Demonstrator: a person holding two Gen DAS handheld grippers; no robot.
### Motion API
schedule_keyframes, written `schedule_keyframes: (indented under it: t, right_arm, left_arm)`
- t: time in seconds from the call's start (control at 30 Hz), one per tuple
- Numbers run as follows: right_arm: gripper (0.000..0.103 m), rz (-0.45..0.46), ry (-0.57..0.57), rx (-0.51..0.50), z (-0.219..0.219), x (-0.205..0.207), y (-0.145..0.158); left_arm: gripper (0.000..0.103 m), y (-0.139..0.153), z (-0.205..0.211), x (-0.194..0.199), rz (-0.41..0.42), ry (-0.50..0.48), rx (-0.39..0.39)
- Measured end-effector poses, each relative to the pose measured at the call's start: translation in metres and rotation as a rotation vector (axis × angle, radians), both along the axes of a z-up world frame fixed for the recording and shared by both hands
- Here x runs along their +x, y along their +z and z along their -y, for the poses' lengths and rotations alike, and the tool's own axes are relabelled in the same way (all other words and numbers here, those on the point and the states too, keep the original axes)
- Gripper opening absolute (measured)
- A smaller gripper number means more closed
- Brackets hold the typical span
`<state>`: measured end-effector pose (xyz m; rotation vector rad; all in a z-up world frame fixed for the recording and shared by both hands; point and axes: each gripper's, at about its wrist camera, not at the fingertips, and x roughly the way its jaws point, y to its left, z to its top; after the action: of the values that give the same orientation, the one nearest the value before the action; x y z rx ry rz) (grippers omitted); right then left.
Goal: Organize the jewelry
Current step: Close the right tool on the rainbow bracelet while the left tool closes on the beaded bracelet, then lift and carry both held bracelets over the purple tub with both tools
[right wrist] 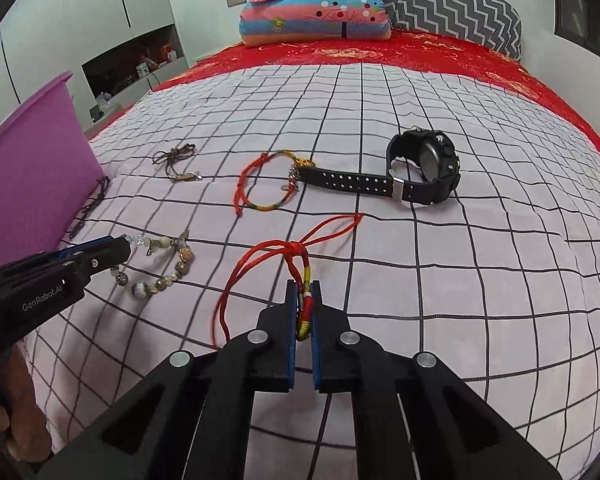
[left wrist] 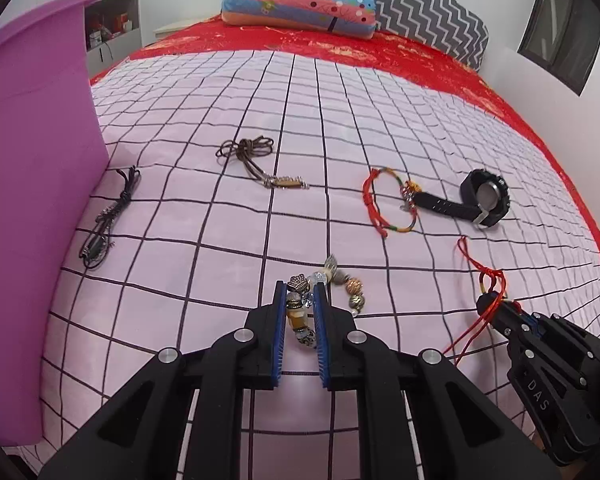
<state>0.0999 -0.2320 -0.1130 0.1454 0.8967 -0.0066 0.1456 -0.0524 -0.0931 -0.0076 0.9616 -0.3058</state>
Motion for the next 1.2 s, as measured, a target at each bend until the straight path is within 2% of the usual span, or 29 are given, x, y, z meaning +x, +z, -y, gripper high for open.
schedule_keyframes:
  t: [0.33,0.73,1.2]
  right_arm:
    - [0.006,0.047,0.026,0.006,-0.018,-0.013,0.035]
    - [0.006,0.128,0.094,0.002,-0.058,-0.027,0.092]
    - [0.006,0.253,0.239,0.01,-0.136,-0.025,0.168]
  left_arm:
    - [0.013,0.042,-0.02,-0.017,0.062,0.003,-0.023]
    - [0.012,0.103,-0.057,-0.039,0.152,0.041,-0.054]
    - [0.012,0.179,-0.129,-0.059,0.278,0.142,-0.089]
